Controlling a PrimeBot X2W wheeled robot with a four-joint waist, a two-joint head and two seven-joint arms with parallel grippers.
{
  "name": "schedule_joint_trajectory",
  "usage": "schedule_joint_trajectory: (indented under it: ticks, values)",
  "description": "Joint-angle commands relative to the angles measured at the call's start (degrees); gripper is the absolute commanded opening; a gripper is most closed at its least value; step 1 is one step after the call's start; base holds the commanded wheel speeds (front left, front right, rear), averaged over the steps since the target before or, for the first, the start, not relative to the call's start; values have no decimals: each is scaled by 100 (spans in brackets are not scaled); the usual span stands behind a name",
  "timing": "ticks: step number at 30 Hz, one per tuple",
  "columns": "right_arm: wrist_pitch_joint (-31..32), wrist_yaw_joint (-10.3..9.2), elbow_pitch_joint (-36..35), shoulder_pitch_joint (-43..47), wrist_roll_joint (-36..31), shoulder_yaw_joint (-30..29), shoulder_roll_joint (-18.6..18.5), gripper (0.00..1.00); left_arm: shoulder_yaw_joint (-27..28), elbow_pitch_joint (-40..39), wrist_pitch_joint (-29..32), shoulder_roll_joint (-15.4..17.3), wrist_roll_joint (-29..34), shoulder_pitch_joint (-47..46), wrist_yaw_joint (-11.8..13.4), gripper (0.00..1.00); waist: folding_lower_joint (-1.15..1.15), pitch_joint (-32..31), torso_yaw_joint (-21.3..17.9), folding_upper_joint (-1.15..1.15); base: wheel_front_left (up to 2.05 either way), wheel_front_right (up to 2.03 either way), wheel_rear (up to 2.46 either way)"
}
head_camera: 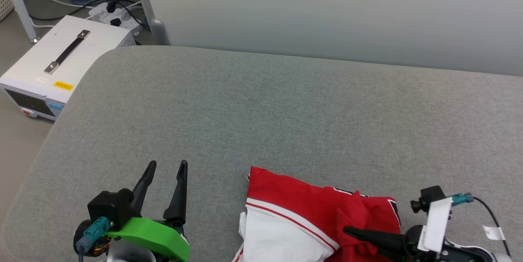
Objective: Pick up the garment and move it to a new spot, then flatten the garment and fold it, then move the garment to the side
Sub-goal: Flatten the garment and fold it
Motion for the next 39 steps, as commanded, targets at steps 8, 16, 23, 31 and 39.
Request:
schedule_joint_trajectory:
  ticks: [8, 16, 23, 31, 39]
  values:
    - [-1410, -2, 232, -523, 629, 1606, 11, 0, -37, 125, -68, -121, -9, -354, -172, 100, 0, 477, 325, 0, 0, 0, 0]
    - [-2251, -2, 494, -888, 634, 2402, 11, 0, -62, 302, -139, -255, 28, -633, -327, 100, 0, 803, 447, 0, 0, 0, 0]
    - [-2732, -2, 663, -989, 369, 2588, 11, 100, -59, 476, -187, -362, 53, -761, -438, 100, 0, 894, 421, 0, 0, 0, 0]
    - [-3019, -2, 114, -1005, 25, 2671, -50, 100, -54, 609, -212, -387, 90, -761, -500, 100, 0, 707, 296, 0, 0, 0, 0]
    - [-4473, -2, -856, -887, -1584, 2461, -546, 100, -22, 605, -221, -350, 116, -680, -461, 100, 0, 529, 123, 0, 0, 0, 0]
